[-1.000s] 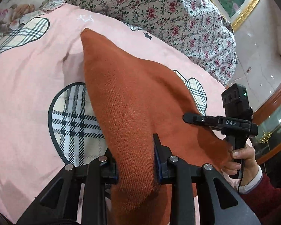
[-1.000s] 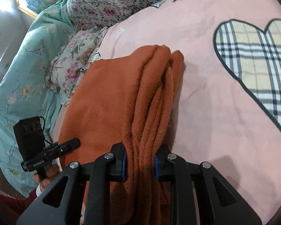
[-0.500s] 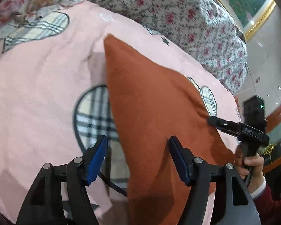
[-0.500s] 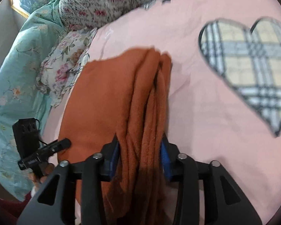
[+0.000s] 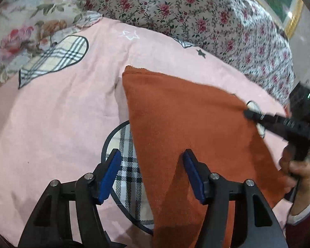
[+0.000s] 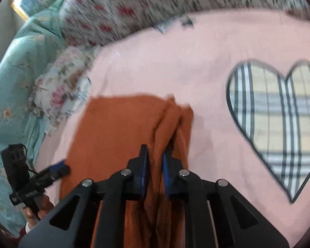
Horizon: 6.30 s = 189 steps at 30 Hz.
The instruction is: Fold small clothes
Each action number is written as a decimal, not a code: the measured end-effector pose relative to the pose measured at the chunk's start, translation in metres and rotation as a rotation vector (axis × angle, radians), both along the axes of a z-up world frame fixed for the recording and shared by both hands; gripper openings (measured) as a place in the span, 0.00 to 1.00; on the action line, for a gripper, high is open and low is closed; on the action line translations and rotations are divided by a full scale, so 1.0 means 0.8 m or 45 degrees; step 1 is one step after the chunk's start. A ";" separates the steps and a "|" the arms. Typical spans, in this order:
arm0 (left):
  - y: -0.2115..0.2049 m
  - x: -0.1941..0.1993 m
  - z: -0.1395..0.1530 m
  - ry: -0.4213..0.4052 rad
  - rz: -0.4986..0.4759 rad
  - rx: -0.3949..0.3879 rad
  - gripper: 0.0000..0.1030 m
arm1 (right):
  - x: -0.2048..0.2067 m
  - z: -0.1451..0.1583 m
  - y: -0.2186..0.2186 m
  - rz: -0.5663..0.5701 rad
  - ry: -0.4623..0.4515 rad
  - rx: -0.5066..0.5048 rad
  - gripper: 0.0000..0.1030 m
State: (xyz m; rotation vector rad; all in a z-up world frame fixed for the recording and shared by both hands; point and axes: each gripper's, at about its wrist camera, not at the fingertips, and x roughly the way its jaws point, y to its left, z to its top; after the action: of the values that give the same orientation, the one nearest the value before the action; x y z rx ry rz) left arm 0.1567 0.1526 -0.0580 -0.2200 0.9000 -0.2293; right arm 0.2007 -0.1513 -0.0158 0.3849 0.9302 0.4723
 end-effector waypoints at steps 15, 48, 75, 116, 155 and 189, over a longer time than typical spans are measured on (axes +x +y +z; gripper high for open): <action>-0.012 -0.119 0.020 -0.118 -0.166 0.090 0.62 | -0.089 0.010 -0.025 0.010 0.007 -0.013 0.45; -0.003 -0.183 -0.039 0.083 -0.068 0.090 0.24 | -0.203 -0.055 -0.013 -0.028 0.069 -0.239 0.05; -0.040 -0.108 -0.018 0.001 -0.321 0.002 0.15 | -0.016 -0.048 0.016 -0.047 0.099 -0.135 0.00; -0.025 -0.218 0.005 0.038 -0.132 0.248 0.72 | -0.254 -0.016 -0.029 -0.129 0.014 -0.337 0.35; -0.040 -0.167 0.026 -0.002 0.075 0.492 0.83 | -0.218 0.002 0.023 0.024 -0.030 -0.468 0.90; -0.052 -0.122 0.035 -0.014 0.089 0.450 0.85 | -0.165 0.014 0.035 -0.023 -0.064 -0.656 0.93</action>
State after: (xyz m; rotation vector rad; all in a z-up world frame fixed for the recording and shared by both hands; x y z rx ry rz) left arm 0.0591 0.1107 -0.0304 0.0777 0.9048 -0.0041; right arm 0.0686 -0.1229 -0.0050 -0.0866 0.9608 0.2109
